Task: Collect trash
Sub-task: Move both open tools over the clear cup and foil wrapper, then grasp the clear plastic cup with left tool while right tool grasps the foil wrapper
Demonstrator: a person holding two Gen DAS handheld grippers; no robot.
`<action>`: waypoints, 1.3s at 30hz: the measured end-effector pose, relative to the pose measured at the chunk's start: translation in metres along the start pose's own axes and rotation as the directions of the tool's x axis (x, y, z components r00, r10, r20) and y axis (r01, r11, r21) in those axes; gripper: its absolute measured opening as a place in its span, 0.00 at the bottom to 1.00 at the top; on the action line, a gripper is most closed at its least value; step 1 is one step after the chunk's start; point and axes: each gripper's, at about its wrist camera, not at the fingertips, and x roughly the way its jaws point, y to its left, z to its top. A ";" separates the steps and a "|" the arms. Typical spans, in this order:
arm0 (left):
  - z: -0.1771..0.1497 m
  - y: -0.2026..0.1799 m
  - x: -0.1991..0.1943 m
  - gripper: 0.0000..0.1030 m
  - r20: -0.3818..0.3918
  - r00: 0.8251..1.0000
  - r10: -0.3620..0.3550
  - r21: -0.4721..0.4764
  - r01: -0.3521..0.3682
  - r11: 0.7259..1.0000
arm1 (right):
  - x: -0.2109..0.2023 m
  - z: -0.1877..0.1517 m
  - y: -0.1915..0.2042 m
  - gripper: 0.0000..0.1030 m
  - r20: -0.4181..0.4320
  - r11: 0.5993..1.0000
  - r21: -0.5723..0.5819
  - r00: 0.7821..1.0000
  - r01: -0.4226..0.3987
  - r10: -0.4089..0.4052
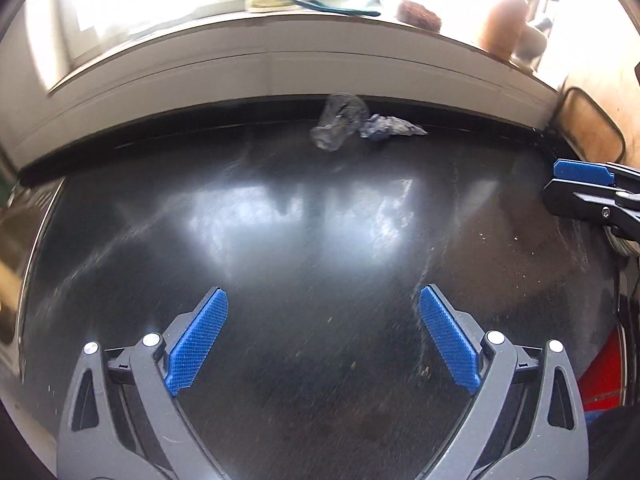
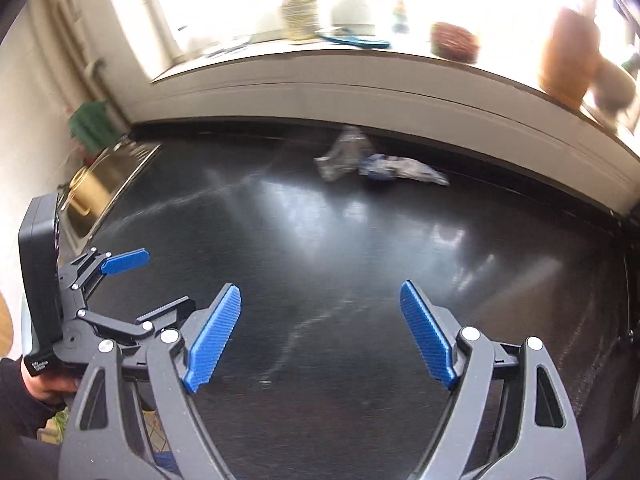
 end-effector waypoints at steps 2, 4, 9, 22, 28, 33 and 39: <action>0.014 -0.009 0.015 0.91 -0.015 1.000 -0.005 0.034 0.006 0.999 | 0.005 0.001 -0.014 0.77 -0.002 1.000 0.017 1.000 0.009 -0.009; 0.027 -0.012 0.030 0.91 -0.030 1.000 -0.006 0.055 0.007 0.998 | 0.011 0.007 -0.028 0.77 -0.010 1.000 0.030 1.000 0.009 -0.008; 0.064 -0.008 0.076 0.91 -0.062 0.998 -0.004 0.084 0.009 0.996 | 0.045 0.029 -0.053 0.77 -0.043 1.000 0.022 0.999 0.011 -0.010; 0.154 0.010 0.202 0.91 -0.105 0.994 -0.029 0.160 0.046 0.986 | 0.192 0.113 -0.106 0.77 -0.114 0.985 -0.171 0.993 -0.021 0.002; 0.166 0.016 0.220 0.80 -0.103 0.993 -0.055 0.189 0.074 0.979 | 0.228 0.125 -0.109 0.70 -0.136 0.962 -0.271 0.991 -0.032 -0.005; 0.172 0.015 0.223 0.49 -0.095 0.993 -0.065 0.182 0.081 0.980 | 0.230 0.123 -0.102 0.29 -0.128 0.950 -0.310 0.992 -0.047 0.008; 0.159 0.019 0.206 0.40 -0.111 0.989 -0.094 0.079 0.103 0.992 | 0.213 0.112 -0.100 0.20 -0.163 0.970 -0.230 0.986 -0.075 0.038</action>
